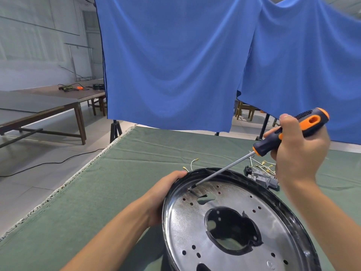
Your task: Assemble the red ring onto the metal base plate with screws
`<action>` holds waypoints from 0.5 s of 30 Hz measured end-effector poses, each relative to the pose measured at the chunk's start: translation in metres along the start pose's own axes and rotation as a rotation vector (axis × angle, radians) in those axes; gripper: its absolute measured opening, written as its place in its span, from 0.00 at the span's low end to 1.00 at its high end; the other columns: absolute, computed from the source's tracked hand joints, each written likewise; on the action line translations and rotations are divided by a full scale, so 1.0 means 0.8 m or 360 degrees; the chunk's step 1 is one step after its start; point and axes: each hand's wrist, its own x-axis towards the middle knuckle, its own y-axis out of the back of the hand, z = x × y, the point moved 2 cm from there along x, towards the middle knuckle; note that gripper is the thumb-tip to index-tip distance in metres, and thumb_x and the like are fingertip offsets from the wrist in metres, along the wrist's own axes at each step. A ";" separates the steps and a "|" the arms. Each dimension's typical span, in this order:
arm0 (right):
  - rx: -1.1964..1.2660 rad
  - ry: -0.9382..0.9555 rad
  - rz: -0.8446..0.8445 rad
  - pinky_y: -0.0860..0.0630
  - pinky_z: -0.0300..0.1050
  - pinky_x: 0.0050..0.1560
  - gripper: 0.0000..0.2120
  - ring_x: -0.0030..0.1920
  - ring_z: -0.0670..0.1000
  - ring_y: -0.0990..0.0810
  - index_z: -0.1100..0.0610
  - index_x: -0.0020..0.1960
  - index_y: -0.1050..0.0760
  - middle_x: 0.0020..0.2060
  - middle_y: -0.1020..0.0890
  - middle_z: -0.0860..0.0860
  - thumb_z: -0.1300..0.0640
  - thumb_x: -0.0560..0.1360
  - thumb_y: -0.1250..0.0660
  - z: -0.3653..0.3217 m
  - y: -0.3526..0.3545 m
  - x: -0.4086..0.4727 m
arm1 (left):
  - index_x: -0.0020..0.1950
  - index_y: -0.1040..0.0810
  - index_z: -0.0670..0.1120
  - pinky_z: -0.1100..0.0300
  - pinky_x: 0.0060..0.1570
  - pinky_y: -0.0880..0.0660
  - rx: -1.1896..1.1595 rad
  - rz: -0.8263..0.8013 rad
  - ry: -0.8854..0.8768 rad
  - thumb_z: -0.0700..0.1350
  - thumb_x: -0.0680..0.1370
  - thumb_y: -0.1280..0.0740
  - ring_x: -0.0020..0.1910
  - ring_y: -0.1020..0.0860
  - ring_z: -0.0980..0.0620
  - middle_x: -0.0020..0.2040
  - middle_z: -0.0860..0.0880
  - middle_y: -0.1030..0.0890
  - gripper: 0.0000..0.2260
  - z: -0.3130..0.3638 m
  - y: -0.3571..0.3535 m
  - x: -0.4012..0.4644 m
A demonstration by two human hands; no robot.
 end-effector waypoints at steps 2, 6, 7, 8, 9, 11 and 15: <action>-0.0010 -0.0012 0.0000 0.32 0.37 0.30 0.12 0.23 0.48 0.24 0.52 0.36 0.38 0.19 0.24 0.47 0.55 0.71 0.34 0.000 -0.001 0.000 | 0.35 0.15 0.48 0.68 0.28 0.26 -0.0009 0.0001 -0.0006 0.54 0.66 0.34 0.29 0.20 0.55 0.32 0.49 0.18 0.11 -0.001 0.001 0.002; -0.0041 -0.0008 -0.0036 0.32 0.35 0.27 0.12 0.22 0.48 0.25 0.53 0.35 0.37 0.20 0.24 0.48 0.56 0.72 0.34 -0.001 -0.007 0.000 | 0.34 0.16 0.47 0.68 0.27 0.26 -0.0034 0.0021 0.0009 0.49 0.74 0.36 0.28 0.20 0.54 0.31 0.47 0.18 0.13 -0.003 0.001 0.005; -0.0050 -0.0010 -0.0054 0.32 0.35 0.27 0.12 0.22 0.48 0.25 0.53 0.36 0.37 0.21 0.23 0.49 0.55 0.72 0.34 -0.002 -0.009 0.000 | 0.37 0.16 0.46 0.68 0.27 0.26 -0.0023 0.0045 0.0020 0.49 0.77 0.38 0.29 0.20 0.54 0.32 0.47 0.19 0.15 -0.003 0.001 0.004; -0.0065 -0.0016 -0.0079 0.32 0.35 0.26 0.11 0.23 0.49 0.24 0.54 0.36 0.36 0.22 0.23 0.51 0.55 0.71 0.34 -0.004 -0.012 0.000 | 0.42 0.17 0.45 0.68 0.27 0.26 0.0010 0.0072 0.0022 0.49 0.78 0.39 0.30 0.21 0.53 0.34 0.47 0.19 0.14 -0.005 0.002 0.006; -0.0089 -0.0019 -0.0111 0.32 0.35 0.26 0.11 0.23 0.51 0.23 0.54 0.36 0.36 0.22 0.22 0.53 0.54 0.71 0.34 -0.006 -0.016 0.001 | 0.47 0.19 0.44 0.67 0.27 0.26 0.0037 0.0104 0.0024 0.50 0.79 0.39 0.31 0.21 0.54 0.36 0.47 0.20 0.12 -0.005 0.001 0.004; -0.0131 -0.0027 -0.0220 0.32 0.35 0.24 0.12 0.24 0.55 0.21 0.53 0.36 0.36 0.23 0.21 0.56 0.53 0.72 0.33 -0.014 -0.027 0.003 | 0.50 0.23 0.43 0.67 0.27 0.27 0.0051 0.0139 0.0023 0.51 0.79 0.38 0.30 0.21 0.55 0.35 0.49 0.20 0.12 -0.008 0.002 0.005; -0.0207 -0.0113 -0.0460 0.29 0.35 0.24 0.15 0.28 0.53 0.19 0.54 0.36 0.34 0.25 0.22 0.56 0.45 0.74 0.36 -0.033 -0.057 0.007 | 0.47 0.23 0.44 0.68 0.26 0.27 0.0018 0.0170 0.0044 0.51 0.79 0.38 0.26 0.21 0.56 0.29 0.51 0.20 0.11 -0.013 0.005 0.009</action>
